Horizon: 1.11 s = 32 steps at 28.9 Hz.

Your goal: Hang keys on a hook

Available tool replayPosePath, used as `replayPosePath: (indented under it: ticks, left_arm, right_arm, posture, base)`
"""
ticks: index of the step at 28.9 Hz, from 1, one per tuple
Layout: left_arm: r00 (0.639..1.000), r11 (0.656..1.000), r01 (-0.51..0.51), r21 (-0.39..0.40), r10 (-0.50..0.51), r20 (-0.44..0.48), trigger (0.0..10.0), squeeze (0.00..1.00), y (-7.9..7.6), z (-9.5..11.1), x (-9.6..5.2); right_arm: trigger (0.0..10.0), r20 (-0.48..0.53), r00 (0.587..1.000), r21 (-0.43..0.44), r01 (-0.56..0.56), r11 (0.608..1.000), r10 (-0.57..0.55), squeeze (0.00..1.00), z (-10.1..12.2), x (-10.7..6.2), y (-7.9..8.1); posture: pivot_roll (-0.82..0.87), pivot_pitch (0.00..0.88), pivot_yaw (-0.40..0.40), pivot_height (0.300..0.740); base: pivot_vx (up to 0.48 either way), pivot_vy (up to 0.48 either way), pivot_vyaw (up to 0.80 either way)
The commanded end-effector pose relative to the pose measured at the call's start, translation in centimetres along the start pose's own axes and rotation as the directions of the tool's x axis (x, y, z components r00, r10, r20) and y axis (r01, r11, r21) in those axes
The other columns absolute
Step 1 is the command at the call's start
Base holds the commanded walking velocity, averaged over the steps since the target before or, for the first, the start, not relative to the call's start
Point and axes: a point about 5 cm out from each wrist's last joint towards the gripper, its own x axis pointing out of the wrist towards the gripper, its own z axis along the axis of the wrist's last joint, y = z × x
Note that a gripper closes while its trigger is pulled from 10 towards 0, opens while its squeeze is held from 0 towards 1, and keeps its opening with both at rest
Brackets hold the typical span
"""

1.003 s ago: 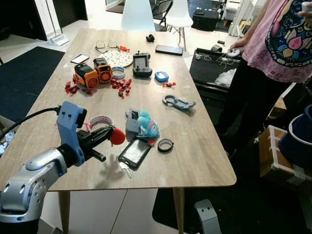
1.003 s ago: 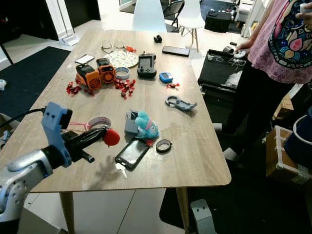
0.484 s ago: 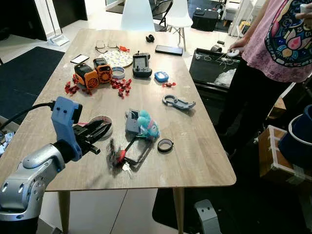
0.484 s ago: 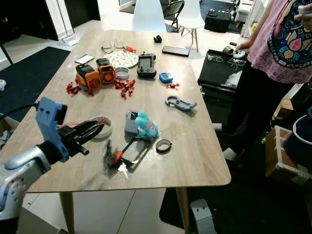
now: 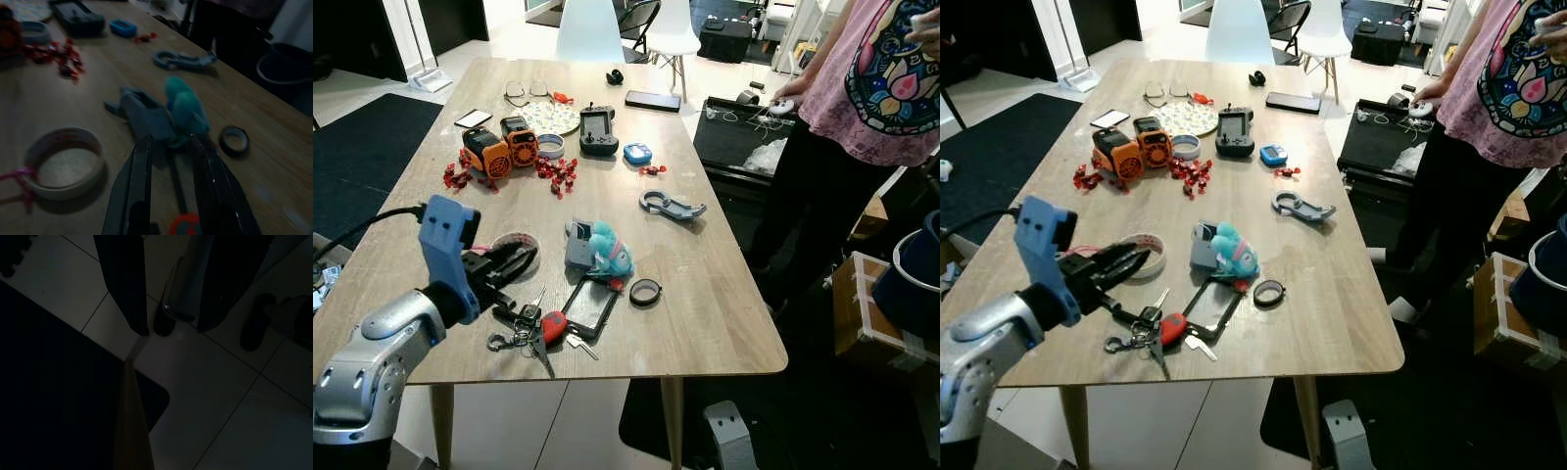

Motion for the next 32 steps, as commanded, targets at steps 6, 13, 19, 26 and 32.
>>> replayPosePath:
  ticks: [6, 13, 19, 26, 32]
  left_arm:
    - [0.980, 0.990, 0.110, 0.091, -0.093, -0.174, 10.0, 0.00, -1.6, -2.4, -0.2]
    - [0.963, 0.981, 0.163, 0.105, -0.134, -0.236, 10.0, 0.00, -2.5, -4.0, -0.3]
    - [0.952, 0.965, 0.152, 0.214, -0.084, -0.296, 10.0, 0.00, -2.0, -5.2, -0.4]
    - [0.965, 0.954, 0.115, 0.276, -0.041, -0.260, 10.0, 0.00, -1.5, -5.1, -0.2]
    - [0.969, 0.943, 0.107, 0.315, -0.027, -0.248, 10.0, 0.00, -1.1, -5.0, -0.2]
  right_arm:
    - [10.0, -0.021, 1.000, 0.002, 0.002, 1.000, -0.002, 0.00, -0.6, -0.2, 0.0]
    - [10.0, -0.020, 1.000, 0.003, 0.003, 1.000, -0.003, 0.00, -0.6, -0.2, -0.1]
    - [10.0, -0.020, 1.000, 0.004, 0.003, 1.000, -0.003, 0.00, -0.6, -0.2, 0.0]
    - [10.0, -0.019, 1.000, 0.008, 0.004, 1.000, -0.003, 0.00, -0.7, -0.2, 0.0]
    - [10.0, -0.021, 1.000, 0.009, 0.004, 1.000, -0.004, 0.00, -0.7, -0.2, 0.0]
  posture:
    - [0.08, 0.089, -0.061, 0.740]
    - [0.08, 0.091, -0.060, 0.740]
    - [0.08, 0.093, -0.057, 0.740]
    - [0.08, 0.097, -0.054, 0.740]
    - [0.08, 0.098, -0.054, 0.740]
  base:
    - [0.000, 0.000, 0.00]
    - [0.000, 0.000, 0.00]
    - [0.000, 0.000, 0.00]
    - [0.000, 0.000, 0.00]
    - [0.000, 0.000, 0.00]
